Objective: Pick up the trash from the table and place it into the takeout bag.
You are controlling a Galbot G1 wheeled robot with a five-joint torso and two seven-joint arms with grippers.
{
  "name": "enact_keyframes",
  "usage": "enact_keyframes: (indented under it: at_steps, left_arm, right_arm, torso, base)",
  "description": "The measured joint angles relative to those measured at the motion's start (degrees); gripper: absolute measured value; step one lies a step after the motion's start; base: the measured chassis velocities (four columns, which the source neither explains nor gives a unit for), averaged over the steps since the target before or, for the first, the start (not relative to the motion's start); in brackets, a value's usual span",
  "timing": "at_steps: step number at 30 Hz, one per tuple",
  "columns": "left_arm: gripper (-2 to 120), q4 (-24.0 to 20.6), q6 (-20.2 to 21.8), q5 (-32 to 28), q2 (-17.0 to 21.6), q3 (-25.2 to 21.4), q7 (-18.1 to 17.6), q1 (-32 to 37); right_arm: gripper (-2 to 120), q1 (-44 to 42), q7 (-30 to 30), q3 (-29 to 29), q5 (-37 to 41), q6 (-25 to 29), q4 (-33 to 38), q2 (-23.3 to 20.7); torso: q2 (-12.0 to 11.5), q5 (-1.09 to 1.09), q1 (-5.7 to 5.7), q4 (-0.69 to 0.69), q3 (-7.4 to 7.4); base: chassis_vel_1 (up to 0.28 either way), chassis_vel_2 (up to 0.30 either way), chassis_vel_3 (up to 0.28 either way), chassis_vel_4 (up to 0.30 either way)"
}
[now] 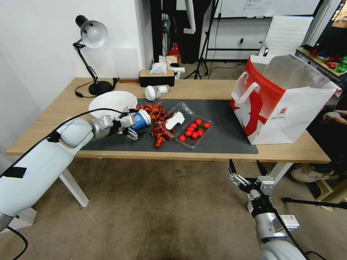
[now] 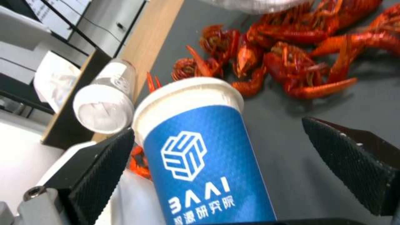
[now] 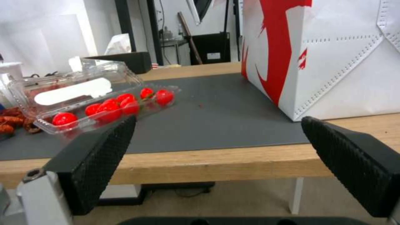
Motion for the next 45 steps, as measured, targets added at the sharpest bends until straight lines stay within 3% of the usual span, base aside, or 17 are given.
enact_keyframes:
  at_steps: [14,25,31,37,45]
  left_arm:
    - [100,0.94,5.22,1.18,-0.31,2.96,-2.15,-3.1]
    - [99,2.08,5.7,1.96,-0.58,4.41,-2.17,-3.71]
    - [84,2.79,5.72,1.94,-0.95,5.18,-2.26,-4.31]
    - [61,3.42,5.77,1.75,-1.46,5.35,-2.88,-4.61]
    - [45,3.13,5.61,2.18,-1.42,4.44,-3.98,-4.52]
  right_arm:
    - [100,-0.57,0.01,0.19,-0.45,0.14,0.25,0.59]
    - [100,-0.66,-0.01,0.18,-0.53,0.15,0.27,0.61]
    - [100,-0.57,-0.01,0.1,-0.56,0.15,0.26,0.66]
    - [100,-0.59,-0.01,0.01,-0.66,1.42,0.05,0.82]
    - [100,-0.44,0.0,-0.3,-0.73,1.39,-0.18,0.94]
  torso:
    - [0.0,0.01,0.0,-0.01,0.0]
    - [0.0,0.0,0.0,0.0,0.0]
    - [0.0,0.0,0.0,0.0,0.0]
    - [0.0,0.01,0.0,0.0,0.0]
    - [-0.01,0.0,0.0,0.0,0.0]
  base:
    - [0.0,0.0,0.0,0.0]
    - [0.0,0.0,0.0,0.0]
    - [0.0,0.0,0.0,0.0]
    - [0.0,0.0,0.0,0.0]
    - [0.0,0.0,0.0,0.0]
